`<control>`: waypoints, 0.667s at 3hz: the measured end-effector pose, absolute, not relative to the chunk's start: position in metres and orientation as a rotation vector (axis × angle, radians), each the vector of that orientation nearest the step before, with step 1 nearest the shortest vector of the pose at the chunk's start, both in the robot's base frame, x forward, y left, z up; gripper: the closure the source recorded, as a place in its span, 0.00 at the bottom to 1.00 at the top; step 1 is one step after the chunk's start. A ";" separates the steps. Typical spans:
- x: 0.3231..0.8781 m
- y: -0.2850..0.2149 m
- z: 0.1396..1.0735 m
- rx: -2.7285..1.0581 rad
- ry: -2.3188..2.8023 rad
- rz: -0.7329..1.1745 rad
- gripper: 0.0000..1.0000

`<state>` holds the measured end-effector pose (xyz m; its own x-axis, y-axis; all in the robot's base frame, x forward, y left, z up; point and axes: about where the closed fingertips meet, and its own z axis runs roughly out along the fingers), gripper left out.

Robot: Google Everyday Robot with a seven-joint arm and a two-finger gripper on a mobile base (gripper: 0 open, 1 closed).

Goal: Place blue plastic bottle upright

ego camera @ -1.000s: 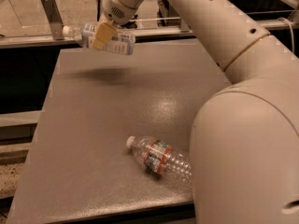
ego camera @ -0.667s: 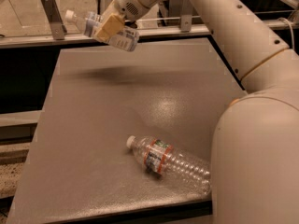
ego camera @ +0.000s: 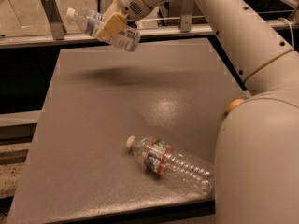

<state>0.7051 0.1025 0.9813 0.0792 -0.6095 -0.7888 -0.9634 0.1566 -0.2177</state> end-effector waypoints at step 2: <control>0.702 0.068 0.957 -1.423 1.624 0.624 1.00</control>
Offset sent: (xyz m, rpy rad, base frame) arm -0.0064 -0.1148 -0.0655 0.2262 0.0611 -0.1977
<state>0.7019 0.0678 0.9573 0.0260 -0.5275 -0.8492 -0.9603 0.2228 -0.1678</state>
